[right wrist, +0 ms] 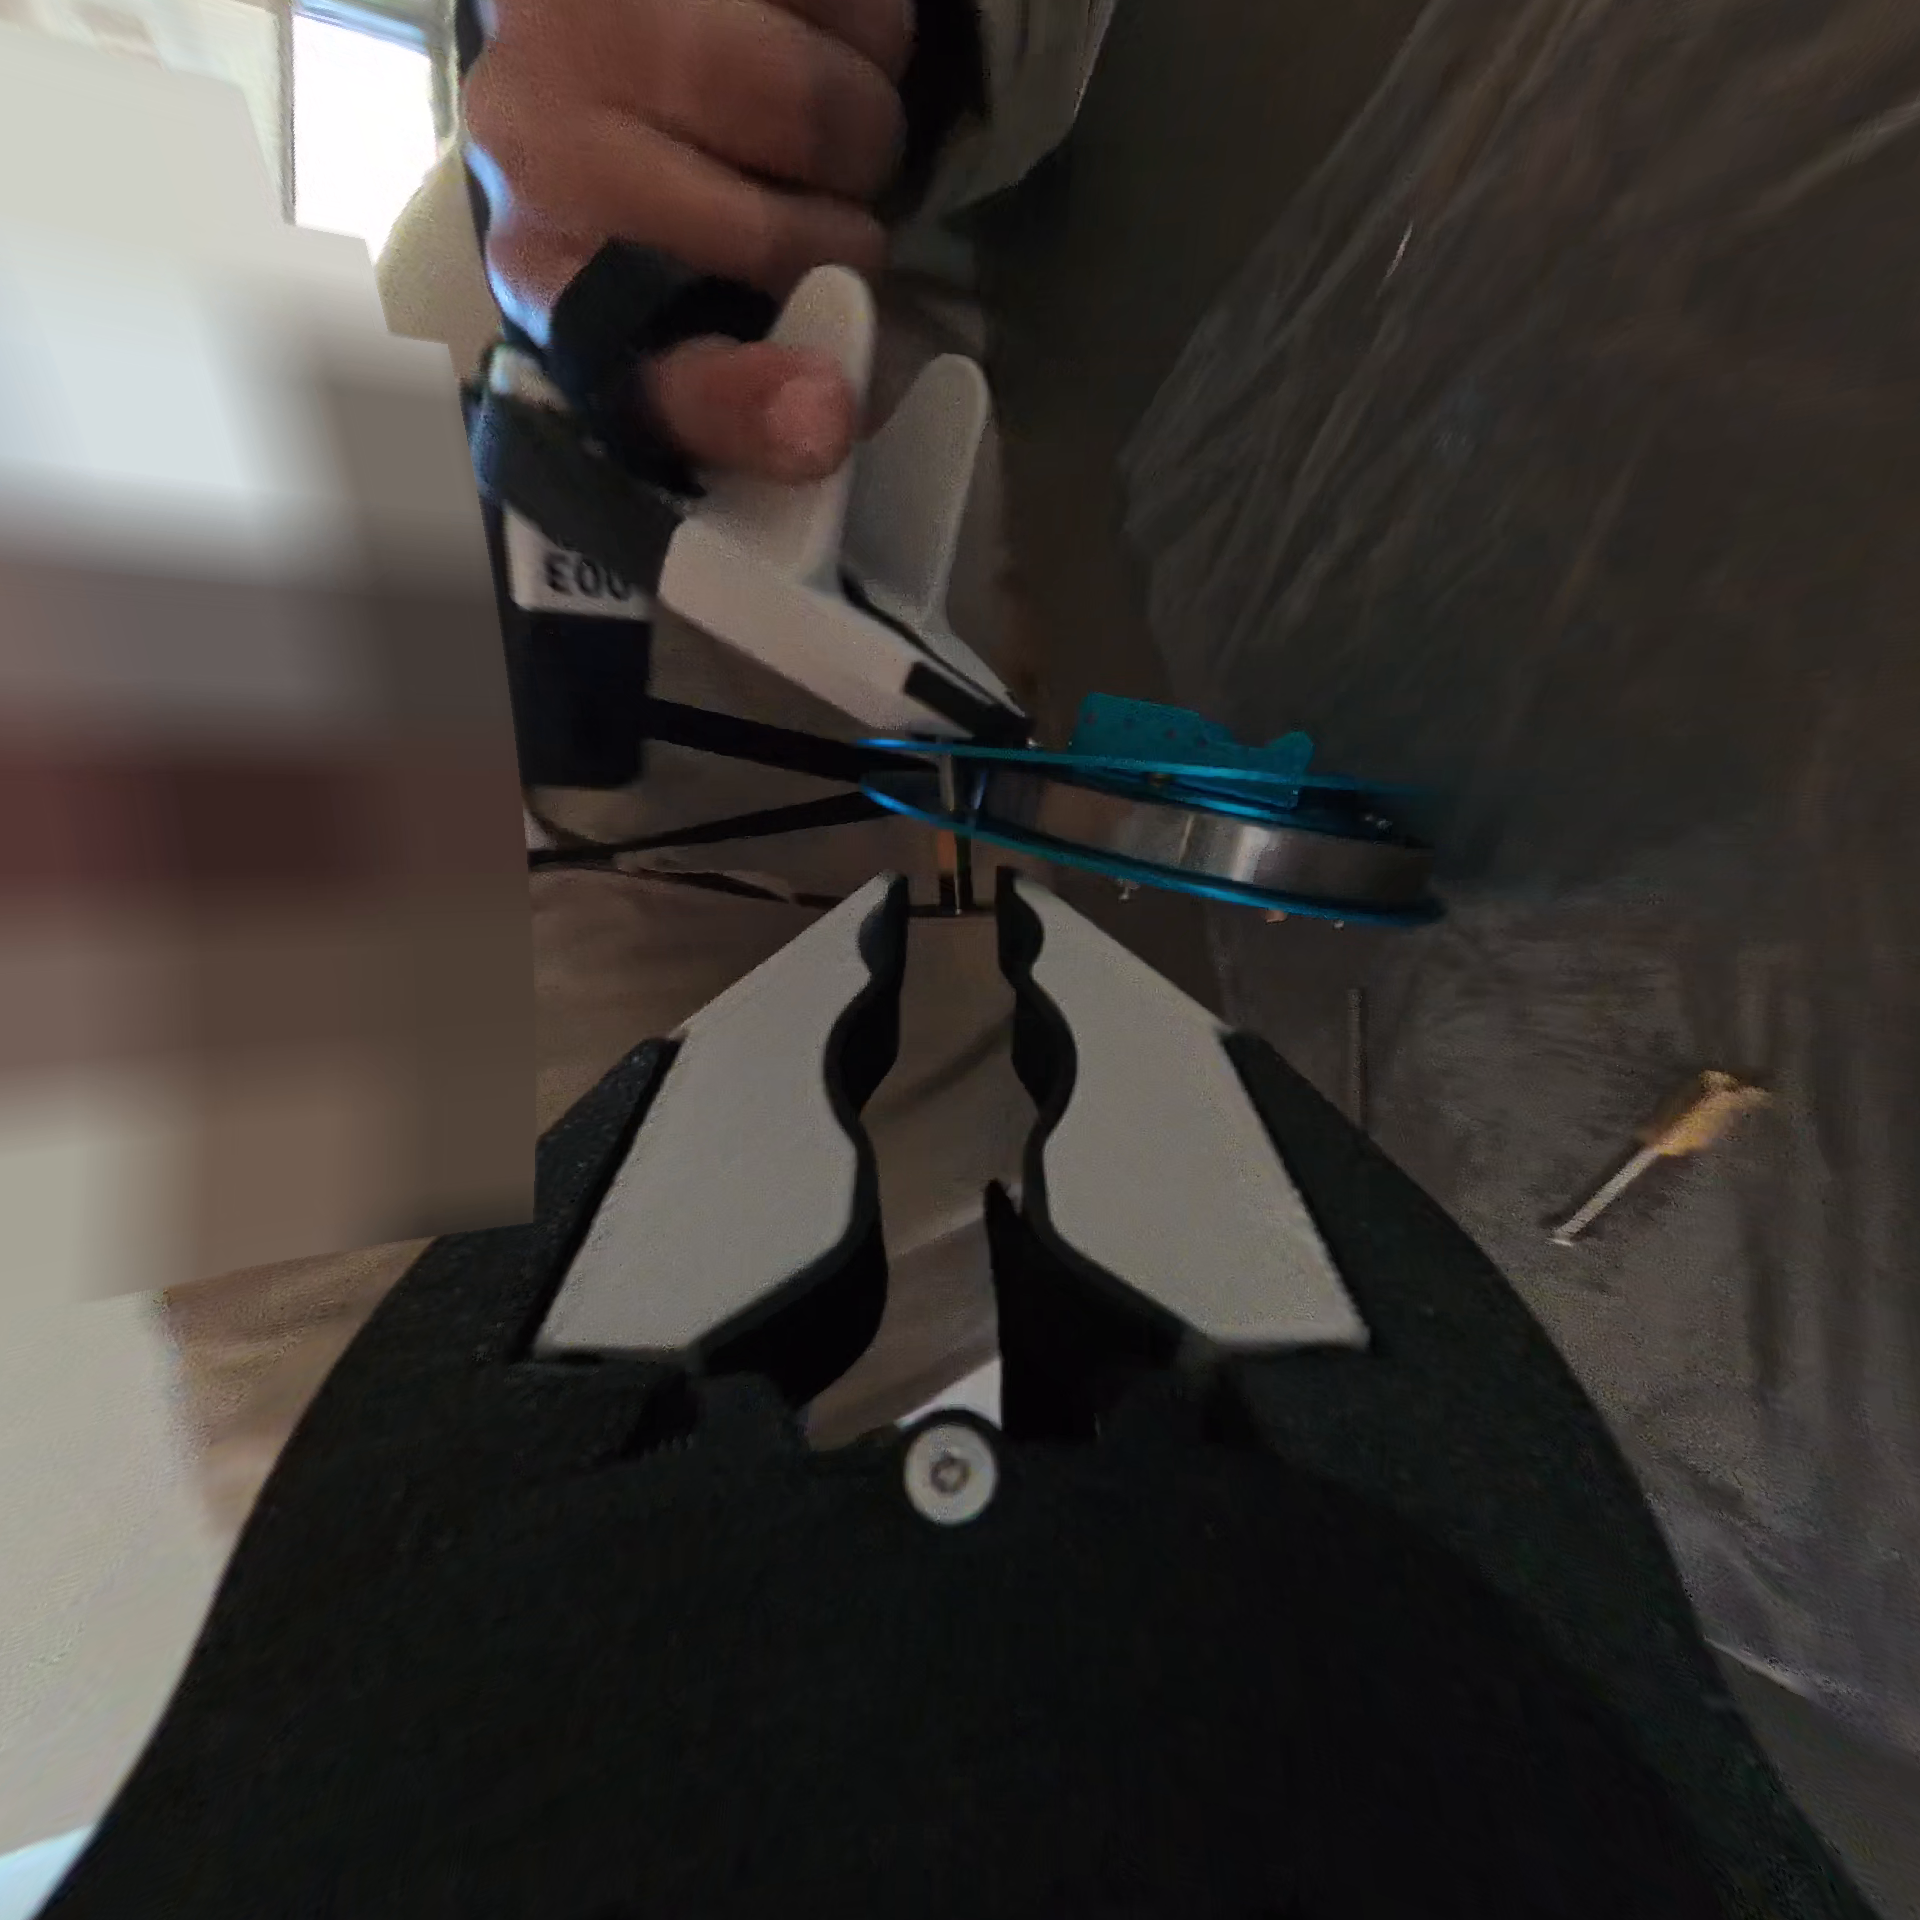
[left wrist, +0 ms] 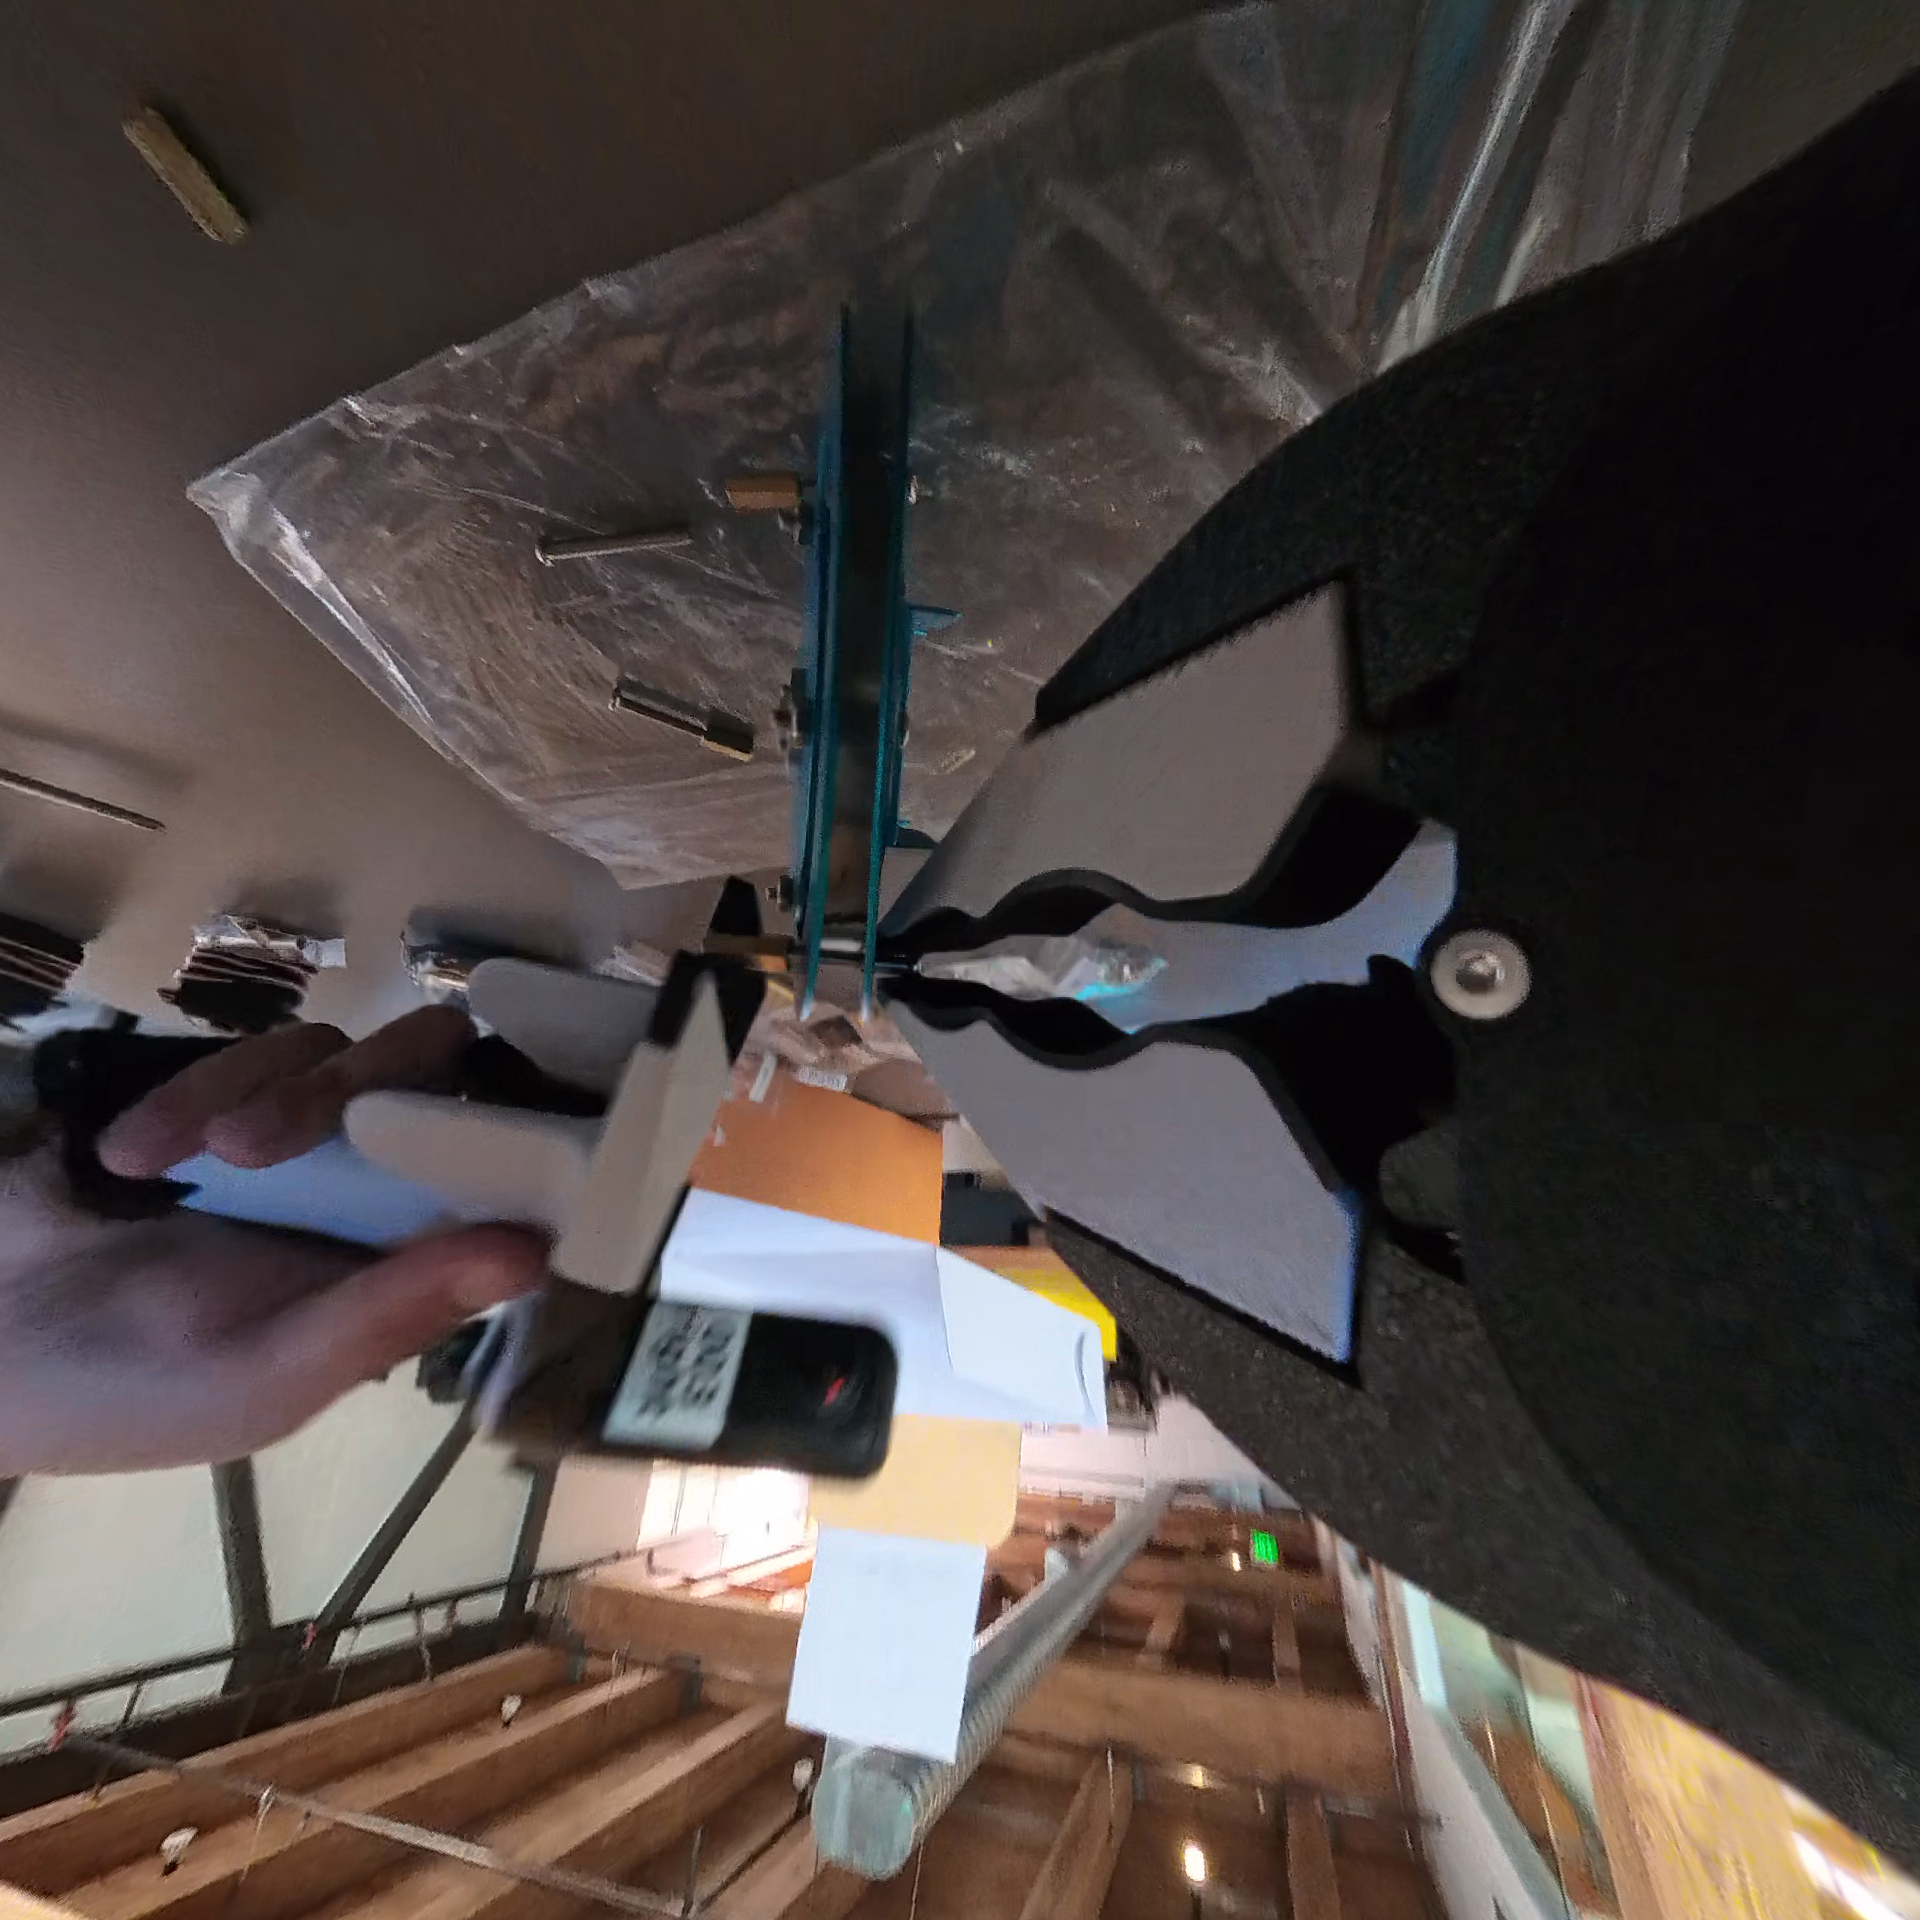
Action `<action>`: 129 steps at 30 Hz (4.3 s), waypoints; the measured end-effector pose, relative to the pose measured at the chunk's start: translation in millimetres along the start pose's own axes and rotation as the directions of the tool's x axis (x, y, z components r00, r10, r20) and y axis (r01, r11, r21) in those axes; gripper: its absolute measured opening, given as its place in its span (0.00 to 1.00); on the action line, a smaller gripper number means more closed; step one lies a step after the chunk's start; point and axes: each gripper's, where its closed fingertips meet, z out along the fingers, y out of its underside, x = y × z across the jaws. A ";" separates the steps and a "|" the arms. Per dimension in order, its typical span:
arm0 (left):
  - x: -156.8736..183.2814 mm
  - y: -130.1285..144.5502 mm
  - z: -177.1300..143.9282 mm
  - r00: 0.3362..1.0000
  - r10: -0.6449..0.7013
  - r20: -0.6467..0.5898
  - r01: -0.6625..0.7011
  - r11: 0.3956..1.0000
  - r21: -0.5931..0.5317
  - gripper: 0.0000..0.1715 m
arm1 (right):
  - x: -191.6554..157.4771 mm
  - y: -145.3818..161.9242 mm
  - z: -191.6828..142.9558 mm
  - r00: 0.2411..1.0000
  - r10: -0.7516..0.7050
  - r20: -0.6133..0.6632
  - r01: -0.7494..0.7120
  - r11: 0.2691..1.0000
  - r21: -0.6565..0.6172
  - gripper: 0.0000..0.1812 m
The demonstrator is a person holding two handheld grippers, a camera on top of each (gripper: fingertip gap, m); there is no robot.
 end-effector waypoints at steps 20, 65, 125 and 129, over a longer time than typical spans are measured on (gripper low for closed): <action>11.6 -3.7 -12.1 0.741 -0.414 -0.528 0.545 0.831 0.114 0.02 | -14.0 2.7 -9.8 -0.128 -0.107 -0.986 0.973 0.176 -0.146 0.18; 19.7 -14.3 -16.3 0.284 -0.656 -0.700 0.680 0.652 -0.335 0.01 | 8.6 -22.1 -19.5 -0.852 -0.475 -0.220 0.094 0.273 -0.957 0.11; -10.6 -14.3 5.3 0.999 -0.045 -0.009 0.044 0.997 -0.065 0.01 | -5.7 14.9 -13.9 0.935 -0.263 -0.237 0.238 0.963 -0.128 0.18; -18.0 12.1 2.8 0.937 -0.309 -0.162 0.298 0.950 -0.092 0.01 | -1.6 -17.2 -36.4 0.648 -0.512 -0.564 0.541 0.830 -0.133 0.23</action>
